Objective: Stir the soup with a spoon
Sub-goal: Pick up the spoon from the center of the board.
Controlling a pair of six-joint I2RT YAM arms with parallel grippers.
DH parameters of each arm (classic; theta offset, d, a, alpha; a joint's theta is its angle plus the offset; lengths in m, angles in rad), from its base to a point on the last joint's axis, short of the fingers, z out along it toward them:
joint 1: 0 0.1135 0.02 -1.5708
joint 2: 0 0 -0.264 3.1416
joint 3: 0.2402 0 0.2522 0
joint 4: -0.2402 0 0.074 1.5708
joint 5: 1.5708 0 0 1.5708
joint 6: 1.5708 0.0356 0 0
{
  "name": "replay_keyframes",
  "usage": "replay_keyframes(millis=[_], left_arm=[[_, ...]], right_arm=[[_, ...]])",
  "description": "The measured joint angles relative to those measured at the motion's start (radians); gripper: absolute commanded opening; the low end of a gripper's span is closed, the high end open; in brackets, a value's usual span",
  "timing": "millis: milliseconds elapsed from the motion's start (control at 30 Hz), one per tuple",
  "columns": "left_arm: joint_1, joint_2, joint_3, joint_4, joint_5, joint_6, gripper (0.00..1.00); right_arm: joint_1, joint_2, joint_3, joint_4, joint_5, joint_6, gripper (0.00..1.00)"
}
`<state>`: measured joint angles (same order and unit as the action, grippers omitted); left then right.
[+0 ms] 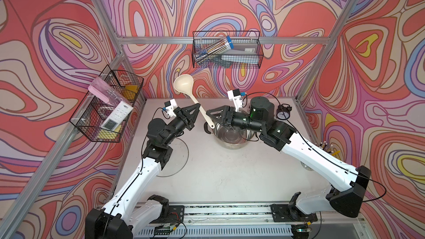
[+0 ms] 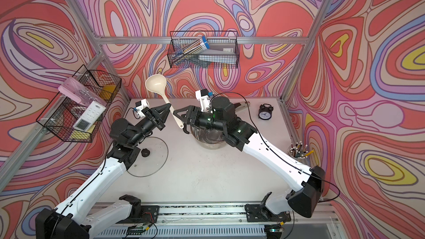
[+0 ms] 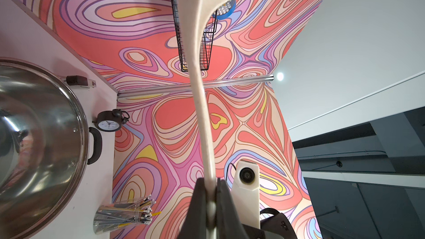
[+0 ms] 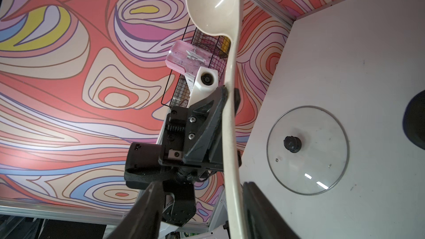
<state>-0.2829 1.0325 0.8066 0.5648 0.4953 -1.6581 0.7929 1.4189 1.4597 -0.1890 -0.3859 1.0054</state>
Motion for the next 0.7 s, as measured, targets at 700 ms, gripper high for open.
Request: replay_keyframes(millis=[700], left_arm=[[0.000,0.017,0.010,0.071,0.014,-0.035,0.00]], right_arm=[[0.000,0.066,-0.002,0.089,-0.139,0.041,0.34]])
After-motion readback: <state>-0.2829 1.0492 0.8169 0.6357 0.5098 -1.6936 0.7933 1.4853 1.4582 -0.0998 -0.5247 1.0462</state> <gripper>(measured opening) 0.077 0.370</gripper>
